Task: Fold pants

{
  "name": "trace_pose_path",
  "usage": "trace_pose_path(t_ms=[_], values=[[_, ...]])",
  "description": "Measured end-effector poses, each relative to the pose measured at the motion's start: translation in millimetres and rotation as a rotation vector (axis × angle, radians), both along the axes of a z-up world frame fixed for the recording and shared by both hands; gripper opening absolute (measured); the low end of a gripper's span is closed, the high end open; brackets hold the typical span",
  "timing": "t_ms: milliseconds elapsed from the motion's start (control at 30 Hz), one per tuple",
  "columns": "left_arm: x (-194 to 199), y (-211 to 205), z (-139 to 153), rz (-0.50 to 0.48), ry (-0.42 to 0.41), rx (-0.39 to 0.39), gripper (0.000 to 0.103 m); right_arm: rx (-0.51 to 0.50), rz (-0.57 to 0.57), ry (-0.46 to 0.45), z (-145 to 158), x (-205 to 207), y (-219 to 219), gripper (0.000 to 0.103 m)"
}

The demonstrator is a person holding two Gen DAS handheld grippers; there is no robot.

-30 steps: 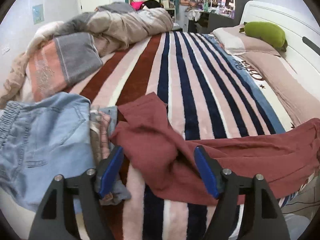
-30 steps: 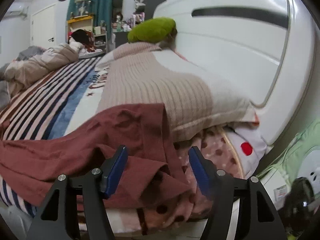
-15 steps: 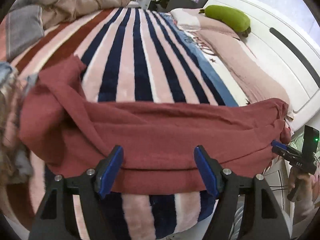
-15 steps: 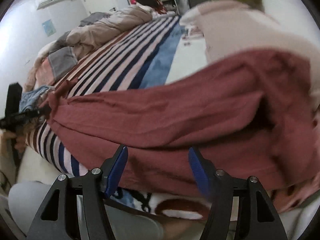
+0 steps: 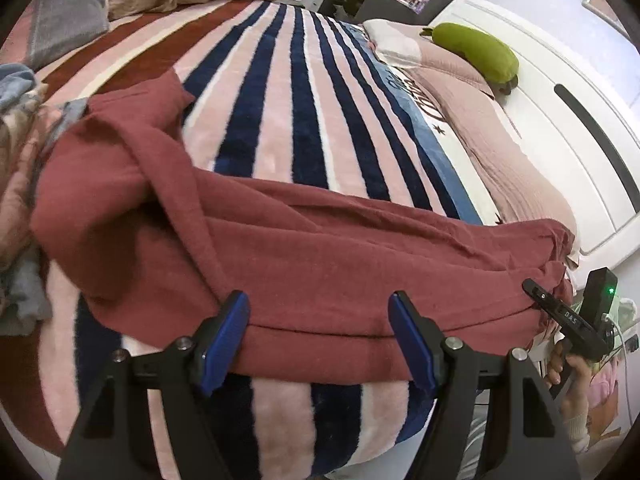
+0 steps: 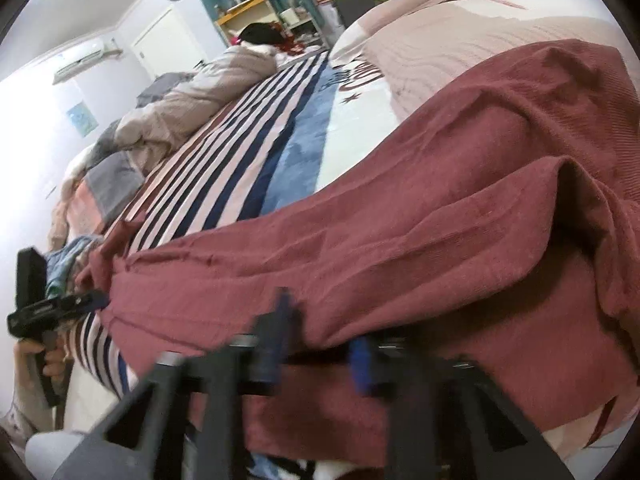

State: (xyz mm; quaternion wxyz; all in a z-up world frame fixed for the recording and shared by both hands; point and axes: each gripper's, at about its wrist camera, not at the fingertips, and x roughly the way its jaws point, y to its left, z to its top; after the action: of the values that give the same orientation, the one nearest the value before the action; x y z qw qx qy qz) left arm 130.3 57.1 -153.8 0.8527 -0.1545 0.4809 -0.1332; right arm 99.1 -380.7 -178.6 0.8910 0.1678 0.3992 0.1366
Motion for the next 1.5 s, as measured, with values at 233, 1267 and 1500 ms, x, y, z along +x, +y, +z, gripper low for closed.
trace_pose_path(t_ms=[233, 1267, 1500], values=[[-1.1, 18.2, 6.0, 0.036, -0.019, 0.038, 0.069, 0.015, -0.037, -0.061, 13.9, 9.3, -3.7, 0.003], [44.3, 18.2, 27.2, -0.058, -0.127, 0.067, 0.041, -0.028, 0.123, -0.084, 54.3, 74.4, 29.4, 0.038], [14.4, 14.4, 4.8, -0.102, -0.045, 0.061, 0.035, 0.075, 0.469, 0.003, 32.6, 56.1, 111.9, 0.020]])
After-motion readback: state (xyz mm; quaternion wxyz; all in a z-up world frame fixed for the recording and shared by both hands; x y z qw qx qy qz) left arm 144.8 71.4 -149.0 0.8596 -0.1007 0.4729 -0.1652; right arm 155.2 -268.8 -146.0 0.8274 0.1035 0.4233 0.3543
